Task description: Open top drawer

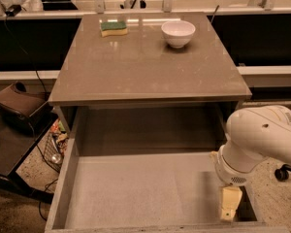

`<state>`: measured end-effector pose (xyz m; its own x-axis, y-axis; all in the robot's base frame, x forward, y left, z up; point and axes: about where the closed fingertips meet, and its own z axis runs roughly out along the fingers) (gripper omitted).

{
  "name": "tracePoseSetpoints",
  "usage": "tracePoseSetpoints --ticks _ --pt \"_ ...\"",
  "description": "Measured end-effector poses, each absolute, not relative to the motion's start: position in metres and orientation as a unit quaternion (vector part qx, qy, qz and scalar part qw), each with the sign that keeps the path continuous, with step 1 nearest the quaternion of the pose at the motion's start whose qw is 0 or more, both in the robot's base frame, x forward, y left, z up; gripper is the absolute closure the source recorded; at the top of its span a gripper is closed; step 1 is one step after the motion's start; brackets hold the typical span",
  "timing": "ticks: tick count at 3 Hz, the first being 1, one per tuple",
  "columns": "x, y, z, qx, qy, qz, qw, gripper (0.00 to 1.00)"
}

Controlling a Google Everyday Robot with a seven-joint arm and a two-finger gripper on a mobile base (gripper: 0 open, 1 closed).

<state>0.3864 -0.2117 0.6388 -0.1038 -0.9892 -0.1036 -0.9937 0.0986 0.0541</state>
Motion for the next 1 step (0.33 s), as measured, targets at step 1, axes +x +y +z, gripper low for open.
tracePoseSetpoints --ticks 1 --pt "0.3864 -0.2117 0.6388 -0.669 0.741 0.055 0.020 0.00"
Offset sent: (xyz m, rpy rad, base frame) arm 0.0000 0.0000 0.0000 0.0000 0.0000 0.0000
